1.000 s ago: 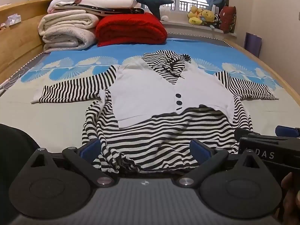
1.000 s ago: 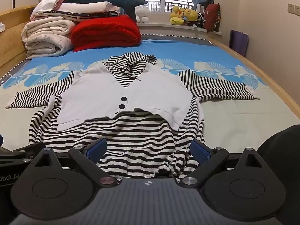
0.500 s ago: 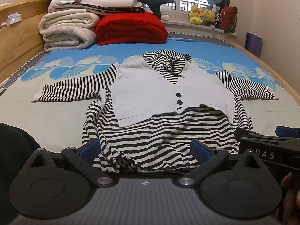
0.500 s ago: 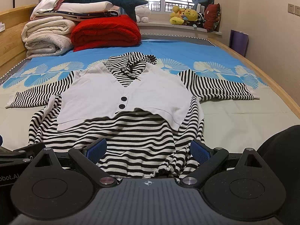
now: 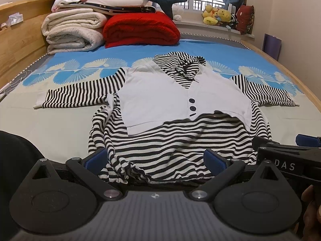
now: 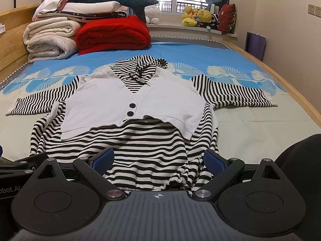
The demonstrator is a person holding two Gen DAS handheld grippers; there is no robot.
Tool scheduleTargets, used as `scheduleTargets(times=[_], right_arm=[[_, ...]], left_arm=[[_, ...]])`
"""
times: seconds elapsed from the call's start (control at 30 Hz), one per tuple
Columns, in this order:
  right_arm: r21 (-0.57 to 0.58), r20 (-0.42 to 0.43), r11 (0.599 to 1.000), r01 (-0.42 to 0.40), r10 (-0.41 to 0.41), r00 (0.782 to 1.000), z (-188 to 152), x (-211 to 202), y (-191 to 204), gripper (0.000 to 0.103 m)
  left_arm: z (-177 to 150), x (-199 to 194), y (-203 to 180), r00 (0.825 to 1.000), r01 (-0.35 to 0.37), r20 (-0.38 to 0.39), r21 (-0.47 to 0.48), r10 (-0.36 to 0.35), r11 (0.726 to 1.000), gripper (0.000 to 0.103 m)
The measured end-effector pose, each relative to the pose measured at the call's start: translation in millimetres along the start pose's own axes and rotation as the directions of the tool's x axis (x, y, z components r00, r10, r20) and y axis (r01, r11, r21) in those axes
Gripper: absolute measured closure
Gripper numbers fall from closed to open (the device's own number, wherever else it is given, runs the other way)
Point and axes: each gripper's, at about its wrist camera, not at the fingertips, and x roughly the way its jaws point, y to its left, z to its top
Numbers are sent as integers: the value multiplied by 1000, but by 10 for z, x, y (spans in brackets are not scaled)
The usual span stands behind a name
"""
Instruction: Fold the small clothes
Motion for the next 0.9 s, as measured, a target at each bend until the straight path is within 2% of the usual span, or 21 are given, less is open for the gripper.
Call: scheduleTargets(times=[0.5,0.83,0.9], right_arm=[[1,2,1000,4,-4,1000,6,-5,0,7],[32,40,999,31,-32,999,41,-37,-57,7],[35,51,999,37,-39,998,58,-54,-55,7]], left_arm=[[5,-1,0,1000,0,0,1,0,1000,1],[5,-52,23,1000,-2,14,-4,2,1000,1],[44,8,22,1000,20,22,-29,-19,999,1]])
